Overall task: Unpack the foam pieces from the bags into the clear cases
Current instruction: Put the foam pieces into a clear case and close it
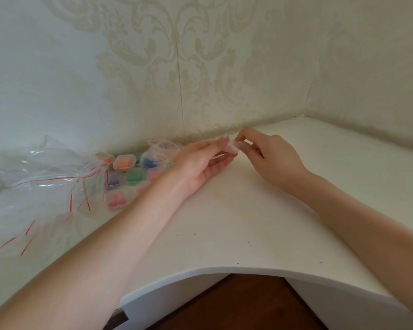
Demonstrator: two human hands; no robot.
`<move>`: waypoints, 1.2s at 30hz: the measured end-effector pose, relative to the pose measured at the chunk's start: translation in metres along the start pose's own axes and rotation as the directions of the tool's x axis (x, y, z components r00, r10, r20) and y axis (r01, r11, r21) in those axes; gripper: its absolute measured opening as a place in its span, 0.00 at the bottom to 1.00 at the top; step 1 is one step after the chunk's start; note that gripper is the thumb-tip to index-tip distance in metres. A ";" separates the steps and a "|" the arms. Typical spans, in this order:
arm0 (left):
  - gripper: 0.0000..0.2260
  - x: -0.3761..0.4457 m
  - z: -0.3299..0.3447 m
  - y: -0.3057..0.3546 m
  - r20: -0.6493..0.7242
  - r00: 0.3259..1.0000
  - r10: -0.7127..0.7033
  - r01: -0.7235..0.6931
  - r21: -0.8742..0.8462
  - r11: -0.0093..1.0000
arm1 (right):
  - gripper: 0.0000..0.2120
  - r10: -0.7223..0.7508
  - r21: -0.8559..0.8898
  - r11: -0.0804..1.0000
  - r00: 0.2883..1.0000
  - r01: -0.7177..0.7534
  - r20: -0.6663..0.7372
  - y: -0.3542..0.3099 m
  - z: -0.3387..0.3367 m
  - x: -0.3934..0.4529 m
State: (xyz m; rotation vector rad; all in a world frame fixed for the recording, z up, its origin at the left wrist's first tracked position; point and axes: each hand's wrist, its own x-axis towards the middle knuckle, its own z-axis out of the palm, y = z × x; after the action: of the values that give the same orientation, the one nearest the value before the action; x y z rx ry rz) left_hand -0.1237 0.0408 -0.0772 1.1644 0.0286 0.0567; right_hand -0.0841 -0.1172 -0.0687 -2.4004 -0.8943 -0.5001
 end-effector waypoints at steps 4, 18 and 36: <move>0.12 0.000 0.000 0.000 0.020 1.000 0.005 -0.005 0.010 1.000 | 0.10 -0.006 -0.034 0.999 1.000 0.005 -0.026 0.000 0.001 -0.001; 0.10 -0.007 0.016 -0.005 0.100 0.993 -0.070 0.062 0.082 0.995 | 0.12 0.269 0.312 0.915 0.963 -0.256 0.001 0.011 0.000 0.007; 0.03 -0.004 0.012 -0.002 -0.053 0.987 -0.149 0.141 -0.141 0.980 | 0.07 0.249 0.773 0.593 0.965 -0.224 0.089 -0.008 0.000 0.005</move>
State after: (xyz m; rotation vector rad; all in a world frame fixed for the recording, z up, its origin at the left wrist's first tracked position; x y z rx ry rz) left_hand -0.1270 0.0288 -0.0739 1.0203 0.1633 -0.0332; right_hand -0.0865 -0.1097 -0.0631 -1.6377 -0.5768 -0.0002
